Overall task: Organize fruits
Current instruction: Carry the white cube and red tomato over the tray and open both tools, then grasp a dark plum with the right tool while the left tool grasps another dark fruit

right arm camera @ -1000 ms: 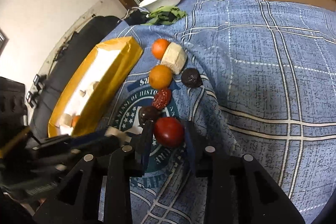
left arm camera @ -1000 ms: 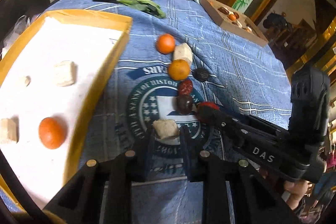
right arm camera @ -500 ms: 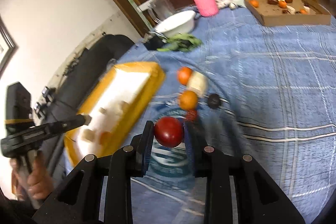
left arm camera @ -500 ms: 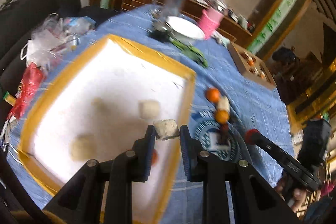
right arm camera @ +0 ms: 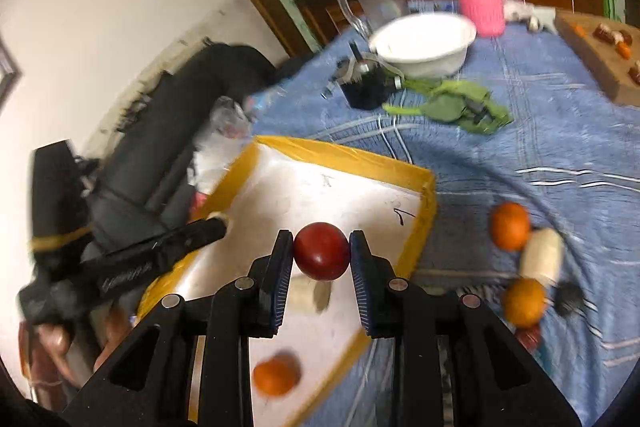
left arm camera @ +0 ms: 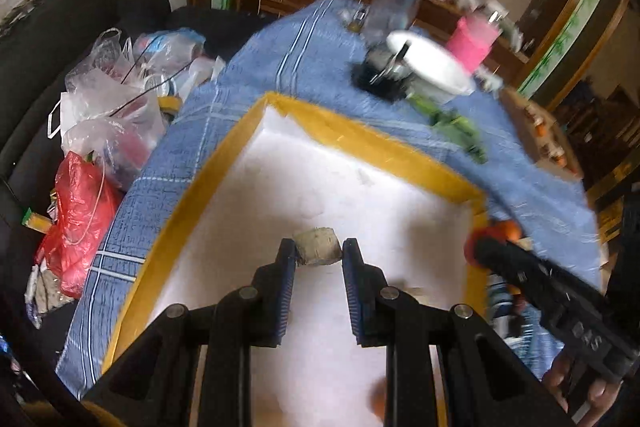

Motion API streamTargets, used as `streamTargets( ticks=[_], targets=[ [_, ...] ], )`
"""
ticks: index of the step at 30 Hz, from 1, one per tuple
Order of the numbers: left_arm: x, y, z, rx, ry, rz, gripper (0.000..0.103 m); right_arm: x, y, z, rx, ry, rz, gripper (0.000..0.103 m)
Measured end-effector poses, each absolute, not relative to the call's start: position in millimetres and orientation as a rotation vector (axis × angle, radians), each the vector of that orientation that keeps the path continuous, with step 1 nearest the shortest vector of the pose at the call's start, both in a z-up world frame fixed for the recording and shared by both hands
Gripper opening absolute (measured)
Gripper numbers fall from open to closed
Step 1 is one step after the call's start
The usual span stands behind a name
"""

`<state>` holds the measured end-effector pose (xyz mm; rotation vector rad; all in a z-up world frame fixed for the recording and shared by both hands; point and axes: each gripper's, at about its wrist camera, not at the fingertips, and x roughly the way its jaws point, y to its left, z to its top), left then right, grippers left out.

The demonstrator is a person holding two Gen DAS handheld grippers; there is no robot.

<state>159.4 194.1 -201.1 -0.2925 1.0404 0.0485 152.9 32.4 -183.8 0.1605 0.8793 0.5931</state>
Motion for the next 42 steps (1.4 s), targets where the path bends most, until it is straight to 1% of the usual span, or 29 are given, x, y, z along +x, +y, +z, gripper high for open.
streamTargets(
  ticks=[6, 12, 17, 19, 20, 22, 24, 27, 29, 31, 33, 34, 38, 42],
  targets=[
    [167, 193, -226, -0.256, 1.121, 0.068, 0.026, 175, 48, -209, 0.123, 0.943, 0.535, 0.027],
    [168, 190, -226, -0.242, 1.11, 0.071, 0.027, 173, 65, -211, -0.016, 0.934, 0.504, 0.027],
    [168, 193, -227, -0.261, 1.105, 0.06, 0.028, 173, 66, -214, -0.013, 0.932, 0.524, 0.028],
    [168, 194, -229, -0.259, 1.114, 0.059, 0.039, 176, 64, -214, 0.013, 0.934, 0.539, 0.028],
    [167, 195, -229, -0.263, 1.115, 0.066, 0.047, 176, 64, -213, 0.027, 0.935, 0.547, 0.028],
    [164, 197, -227, -0.269, 1.098, 0.078, 0.05, 177, 61, -211, 0.069, 0.948, 0.581, 0.032],
    [160, 195, -224, -0.27, 1.091, 0.075, 0.057, 178, 53, -208, 0.152, 0.968, 0.638, 0.034],
    [152, 187, -212, -0.253, 1.065, 0.08, 0.059, 171, 33, -193, 0.268, 0.96, 0.68, 0.044],
    [143, 178, -200, -0.239, 1.039, 0.081, 0.061, 161, 22, -181, 0.295, 0.936, 0.699, 0.048],
    [131, 166, -188, -0.231, 1.005, 0.071, 0.064, 147, 5, -168, 0.313, 0.905, 0.709, 0.057],
    [118, 152, -175, -0.222, 0.974, 0.051, 0.07, 131, -14, -158, 0.324, 0.874, 0.729, 0.059],
    [112, 142, -168, -0.217, 0.959, 0.038, 0.07, 122, -24, -155, 0.321, 0.871, 0.729, 0.059],
    [93, 106, -149, -0.201, 0.929, -0.018, 0.071, 101, -57, -153, 0.29, 0.855, 0.733, 0.06],
    [82, 73, -138, -0.188, 0.908, -0.065, 0.071, 89, -99, -165, 0.287, 0.841, 0.716, 0.06]
  ],
)
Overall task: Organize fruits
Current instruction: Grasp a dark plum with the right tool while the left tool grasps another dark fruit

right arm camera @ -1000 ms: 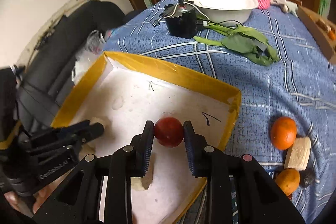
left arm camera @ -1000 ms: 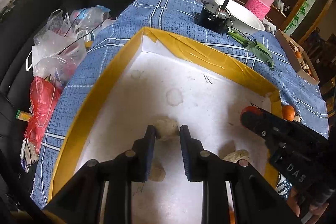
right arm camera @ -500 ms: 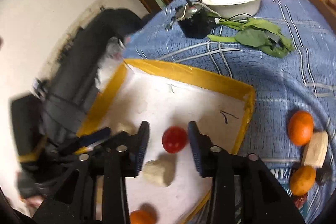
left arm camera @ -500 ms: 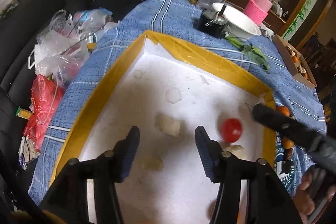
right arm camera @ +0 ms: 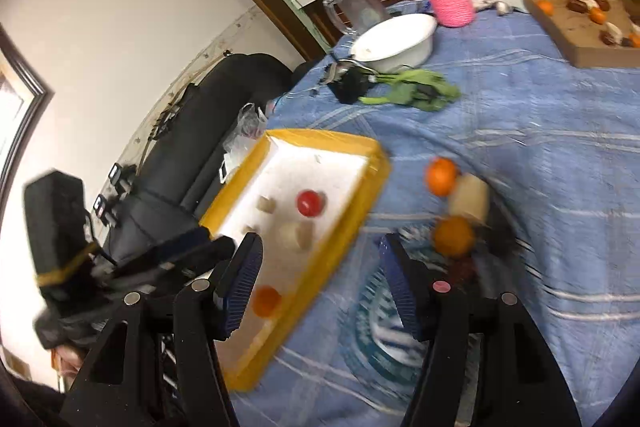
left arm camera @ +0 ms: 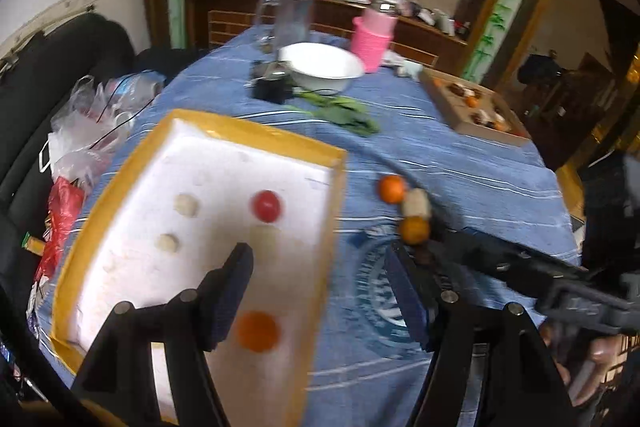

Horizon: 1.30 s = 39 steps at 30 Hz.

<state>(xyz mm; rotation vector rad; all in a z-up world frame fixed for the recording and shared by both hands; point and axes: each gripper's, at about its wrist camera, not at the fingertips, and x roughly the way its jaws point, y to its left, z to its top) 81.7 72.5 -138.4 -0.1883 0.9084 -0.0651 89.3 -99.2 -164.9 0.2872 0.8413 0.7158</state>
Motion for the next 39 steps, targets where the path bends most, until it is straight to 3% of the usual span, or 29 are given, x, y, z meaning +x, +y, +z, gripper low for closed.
streamTargets(
  ticks=[11, 20, 28, 36, 39],
  targets=[
    [75, 2, -161, -0.107, 0.968, -0.1, 0.071, 98, -170, -202, 0.428, 0.787, 0.613, 0.059],
    [79, -1, -176, -0.137, 0.988, -0.098, 0.071, 90, -190, -201, 0.399, 0.763, 0.531, 0.058],
    [80, 6, -185, -0.169, 1.004, -0.109, 0.067, 93, -168, -212, 0.332, 0.817, 0.58, 0.042],
    [87, 6, -194, -0.209, 1.034, -0.14, 0.057, 122, -154, -210, 0.274, 0.871, 0.524, 0.039],
    [89, 3, -196, -0.212, 1.043, -0.152, 0.054, 135, -150, -216, 0.277, 0.904, 0.542, 0.03]
  ],
)
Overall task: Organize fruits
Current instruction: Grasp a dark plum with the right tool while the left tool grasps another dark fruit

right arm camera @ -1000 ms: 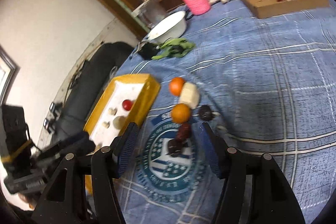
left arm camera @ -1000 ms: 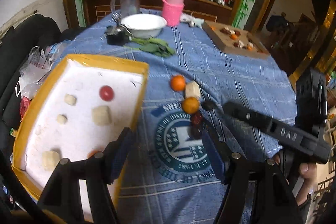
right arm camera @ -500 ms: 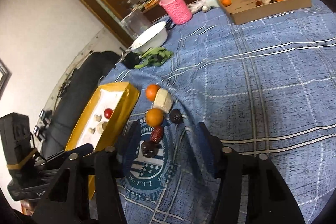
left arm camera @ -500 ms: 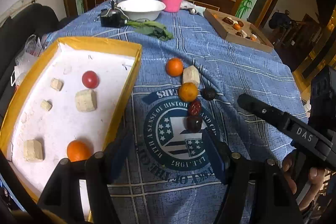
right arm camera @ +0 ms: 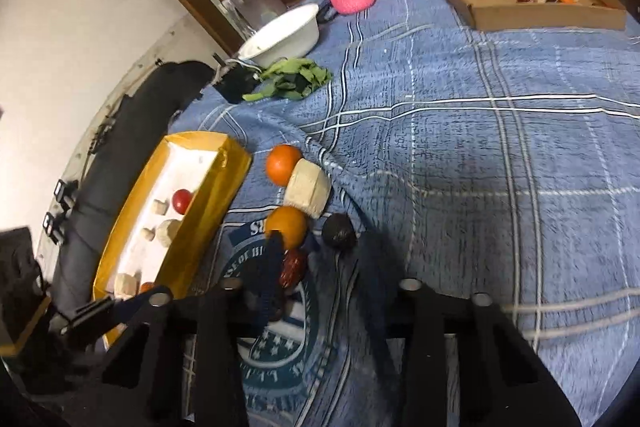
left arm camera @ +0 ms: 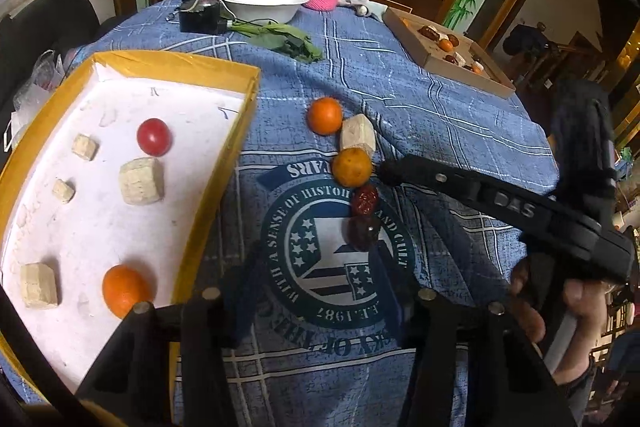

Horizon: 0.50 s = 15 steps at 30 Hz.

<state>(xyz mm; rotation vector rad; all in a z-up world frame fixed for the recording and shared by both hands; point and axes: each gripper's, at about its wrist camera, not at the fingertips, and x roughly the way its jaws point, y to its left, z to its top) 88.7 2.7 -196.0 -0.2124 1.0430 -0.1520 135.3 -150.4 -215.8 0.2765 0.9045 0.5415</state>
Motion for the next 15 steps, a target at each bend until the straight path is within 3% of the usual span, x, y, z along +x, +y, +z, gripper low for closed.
streamTargets(
  ticks=[15],
  targets=[
    [101, -8, -209, -0.215, 1.086, -0.193, 0.054, 153, -147, -232, 0.259, 0.91, 0.464, 0.026]
  ],
)
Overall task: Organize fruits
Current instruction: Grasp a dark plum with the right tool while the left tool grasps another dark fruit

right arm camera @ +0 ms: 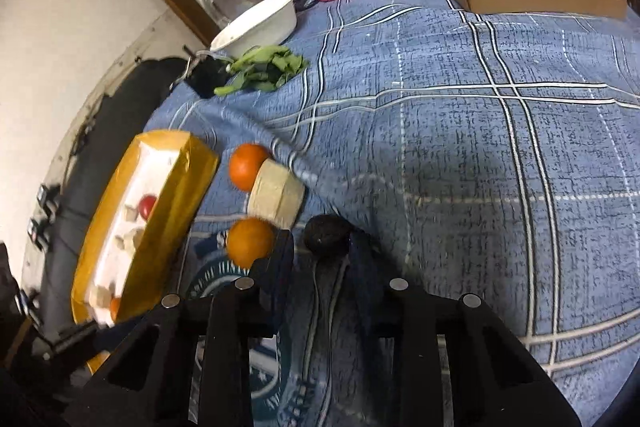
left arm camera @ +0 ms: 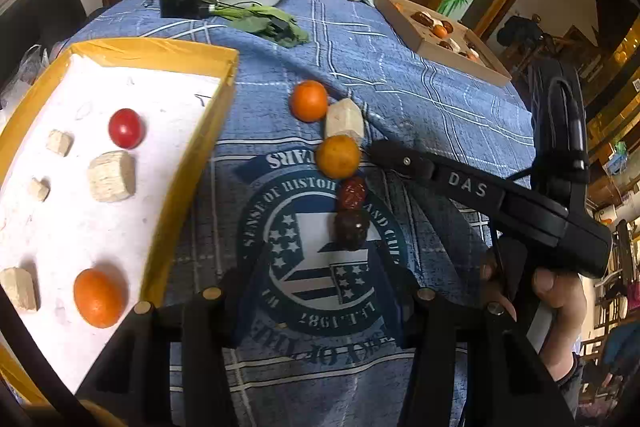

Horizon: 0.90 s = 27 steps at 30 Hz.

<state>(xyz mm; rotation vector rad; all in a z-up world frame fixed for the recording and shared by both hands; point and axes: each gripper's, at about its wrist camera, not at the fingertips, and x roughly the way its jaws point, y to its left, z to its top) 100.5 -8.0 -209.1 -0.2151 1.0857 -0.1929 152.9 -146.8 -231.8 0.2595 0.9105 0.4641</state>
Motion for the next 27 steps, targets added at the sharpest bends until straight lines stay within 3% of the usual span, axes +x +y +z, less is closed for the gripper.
streamTargets(
  ticks=[1, 7, 9, 13, 27],
  targets=[
    [101, -11, -209, -0.209, 1.088, -0.199, 0.054, 153, -147, -232, 0.255, 0.911, 0.46, 0.022],
    [108, -32, -213, -0.131, 1.081, -0.207, 0.052, 151, -155, -229, 0.294, 0.912, 0.48, 0.019],
    [114, -36, -220, -0.116, 1.103, -0.198, 0.038, 148, -160, -225, 0.307, 0.9, 0.493, 0.019],
    [124, -45, -231, -0.114, 1.13, -0.203, 0.025, 140, -168, -220, 0.319, 0.882, 0.512, 0.019],
    [99, -31, -228, -0.142, 1.173, -0.239, 0.023, 132, -159, -215, 0.289, 0.838, 0.554, 0.019]
  ],
)
